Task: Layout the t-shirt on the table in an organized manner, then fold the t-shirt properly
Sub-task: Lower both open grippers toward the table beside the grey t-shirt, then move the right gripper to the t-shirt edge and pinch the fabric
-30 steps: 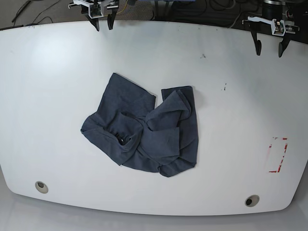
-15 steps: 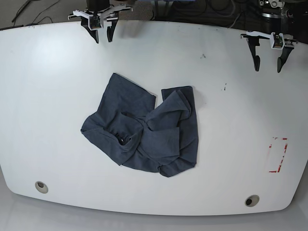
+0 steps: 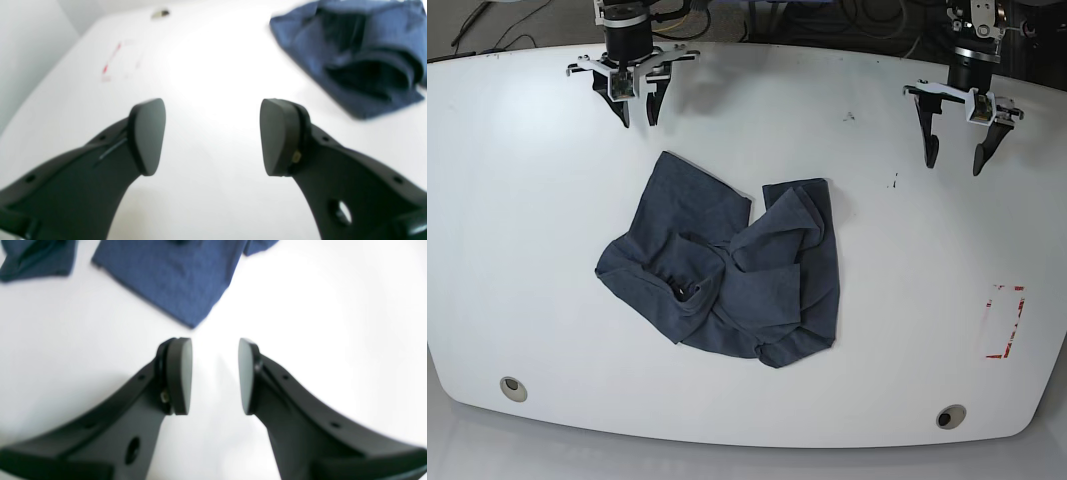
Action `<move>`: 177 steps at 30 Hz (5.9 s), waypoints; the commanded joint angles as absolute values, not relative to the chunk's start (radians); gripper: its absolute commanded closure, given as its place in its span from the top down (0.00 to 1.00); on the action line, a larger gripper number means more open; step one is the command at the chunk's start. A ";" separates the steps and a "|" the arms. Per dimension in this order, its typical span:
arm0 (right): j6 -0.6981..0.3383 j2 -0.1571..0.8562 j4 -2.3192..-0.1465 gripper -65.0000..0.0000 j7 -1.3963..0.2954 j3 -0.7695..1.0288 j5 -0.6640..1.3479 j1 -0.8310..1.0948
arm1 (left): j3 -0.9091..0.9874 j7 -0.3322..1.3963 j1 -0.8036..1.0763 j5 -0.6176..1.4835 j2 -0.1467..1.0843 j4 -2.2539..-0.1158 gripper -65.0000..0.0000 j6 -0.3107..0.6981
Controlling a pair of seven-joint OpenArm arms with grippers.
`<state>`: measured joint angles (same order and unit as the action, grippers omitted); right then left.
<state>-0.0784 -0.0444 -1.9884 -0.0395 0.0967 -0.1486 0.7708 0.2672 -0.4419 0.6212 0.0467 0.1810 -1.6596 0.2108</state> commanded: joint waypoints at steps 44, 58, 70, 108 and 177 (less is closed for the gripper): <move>-0.077 -0.025 -1.883 0.35 -0.733 0.441 0.740 0.315 | 0.255 -0.312 0.458 0.064 0.113 -1.633 0.64 0.202; -0.084 -0.045 -1.811 0.35 -0.796 0.433 0.780 0.305 | 0.260 -0.312 0.460 0.064 0.113 -1.632 0.64 0.202; -0.081 -0.067 -1.811 0.35 -0.812 0.383 0.776 0.294 | 0.255 -0.312 0.460 0.062 0.113 -1.632 0.64 0.202; -0.077 -0.021 -1.787 0.34 -0.814 0.387 0.776 0.285 | 0.254 -0.312 0.460 0.059 0.119 -1.630 0.64 0.203; -0.087 0.013 -1.670 0.09 -0.794 0.303 0.773 0.205 | 0.254 -0.312 0.460 0.058 0.119 -1.629 0.64 0.205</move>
<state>-0.0776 0.0093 -1.6543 -0.8059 0.3012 0.7597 0.2180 0.2523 -0.2840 0.4625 0.0502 0.1116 -1.6115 0.2066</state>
